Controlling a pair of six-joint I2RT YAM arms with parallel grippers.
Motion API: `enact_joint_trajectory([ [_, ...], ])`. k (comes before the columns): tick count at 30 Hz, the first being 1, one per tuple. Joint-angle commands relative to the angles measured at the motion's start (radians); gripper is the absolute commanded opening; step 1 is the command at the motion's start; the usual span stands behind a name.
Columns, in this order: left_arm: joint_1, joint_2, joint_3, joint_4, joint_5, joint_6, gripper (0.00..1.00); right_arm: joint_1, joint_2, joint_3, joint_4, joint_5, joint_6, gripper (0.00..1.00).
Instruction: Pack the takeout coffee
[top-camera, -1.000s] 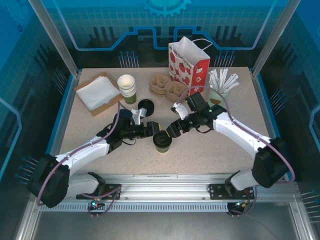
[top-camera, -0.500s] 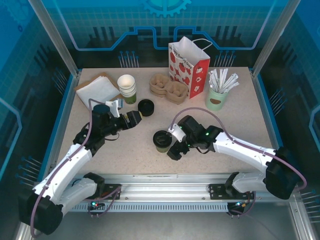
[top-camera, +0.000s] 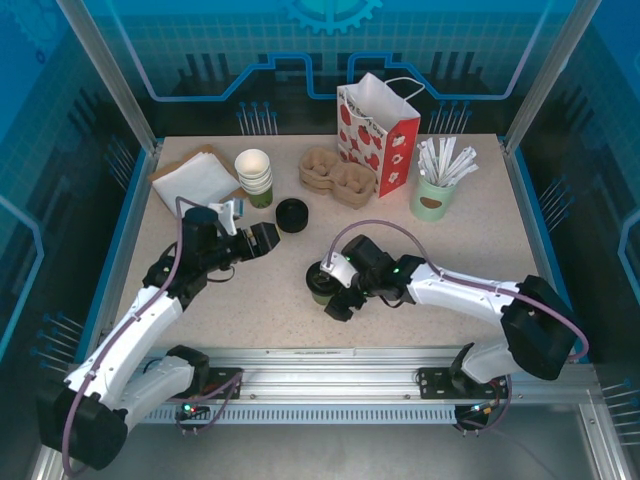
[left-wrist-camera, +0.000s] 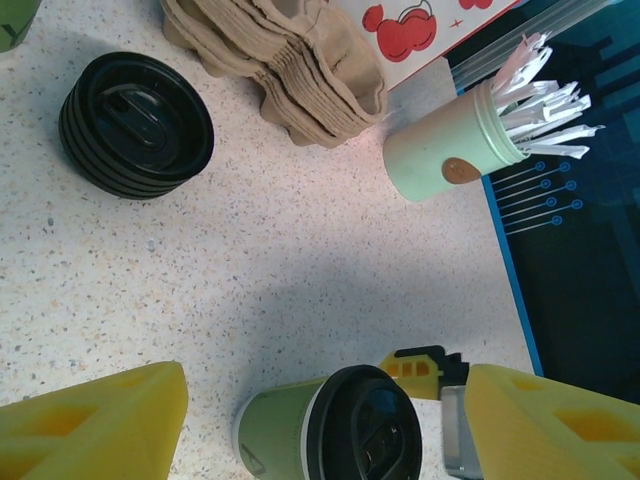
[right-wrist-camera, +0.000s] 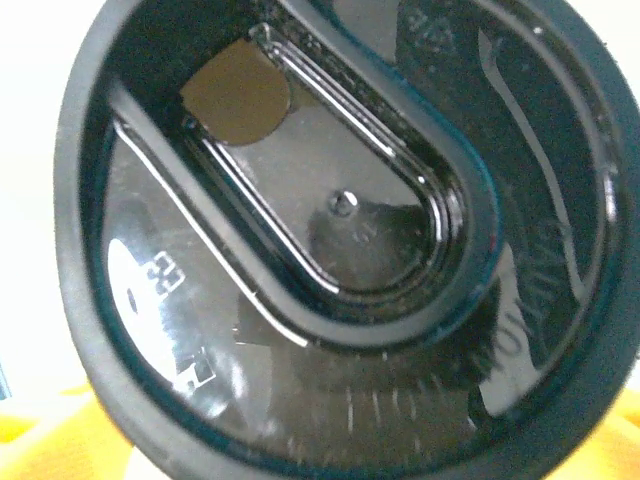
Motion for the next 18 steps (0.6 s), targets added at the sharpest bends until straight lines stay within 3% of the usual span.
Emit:
enact_joint_trajectory([
  [1,0.017,-0.009,0.031,-0.026,-0.001,0.033,0.75,0.018,0.037,0.039,0.039,0.008,-0.033,0.92],
  [18,0.116,-0.054,0.008,-0.09,-0.01,0.049,0.74,0.054,0.257,0.22,0.118,0.027,-0.03,0.71],
])
